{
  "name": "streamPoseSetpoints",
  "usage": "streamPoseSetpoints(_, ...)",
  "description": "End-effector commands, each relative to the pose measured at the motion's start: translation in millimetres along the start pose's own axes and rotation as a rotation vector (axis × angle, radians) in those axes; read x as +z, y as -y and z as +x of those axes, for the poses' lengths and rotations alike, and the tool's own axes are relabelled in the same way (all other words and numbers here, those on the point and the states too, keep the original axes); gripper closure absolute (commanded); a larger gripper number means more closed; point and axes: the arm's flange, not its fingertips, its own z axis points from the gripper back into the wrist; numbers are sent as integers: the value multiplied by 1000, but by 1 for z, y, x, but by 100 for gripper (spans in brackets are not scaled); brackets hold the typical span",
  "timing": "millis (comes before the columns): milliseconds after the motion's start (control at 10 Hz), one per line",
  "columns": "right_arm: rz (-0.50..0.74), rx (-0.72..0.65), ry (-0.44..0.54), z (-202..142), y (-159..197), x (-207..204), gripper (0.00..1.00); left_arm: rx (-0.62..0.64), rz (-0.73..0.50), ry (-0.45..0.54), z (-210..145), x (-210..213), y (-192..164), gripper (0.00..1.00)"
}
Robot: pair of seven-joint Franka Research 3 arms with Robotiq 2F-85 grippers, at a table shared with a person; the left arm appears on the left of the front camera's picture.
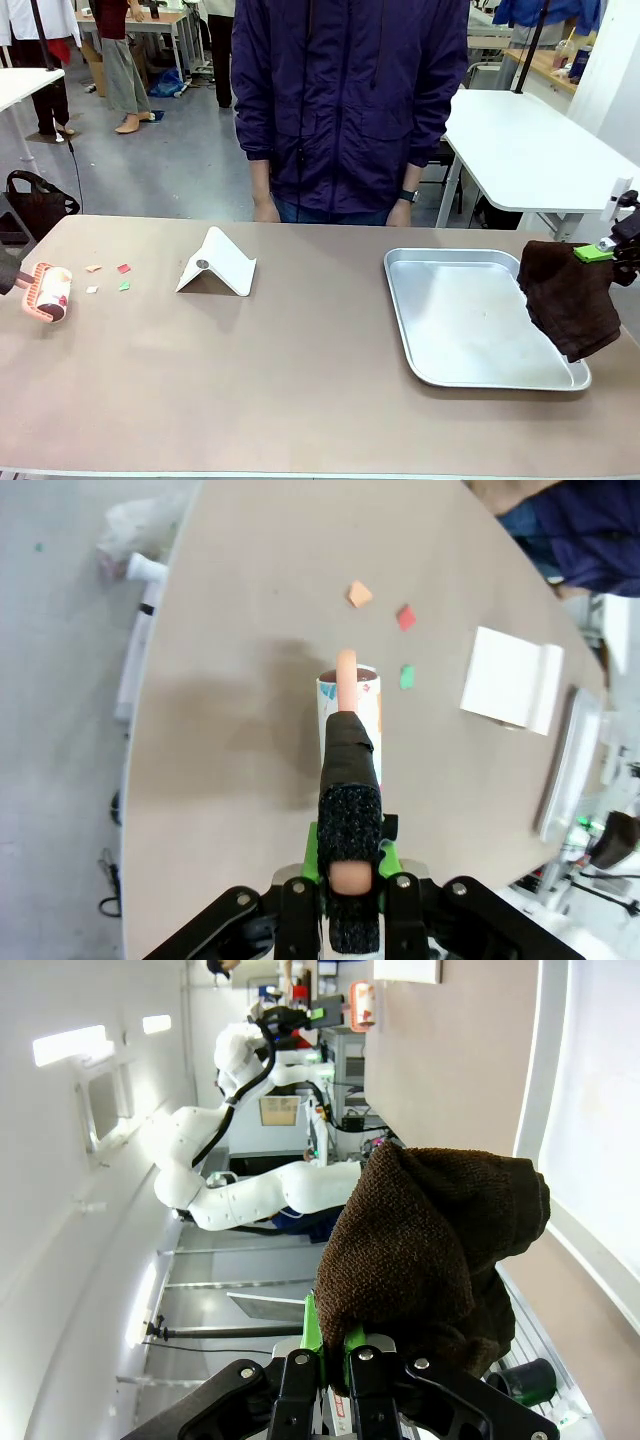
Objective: Clean the surface of the table.
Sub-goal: Clean the area not pointed to by the person.
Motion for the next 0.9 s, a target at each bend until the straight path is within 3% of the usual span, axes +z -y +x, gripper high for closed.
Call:
streamPoseSetpoints(0,1,4,2,-1,-3,1,92,-6,75,41,9,0,8,78)
streamPoseSetpoints(400,1,4,2,-1,-3,1,92,67,75,122,34,-3,3,78)
streamPoseSetpoints(800,1,4,2,-1,-3,1,92,128,48,95,63,-13,-4,78)
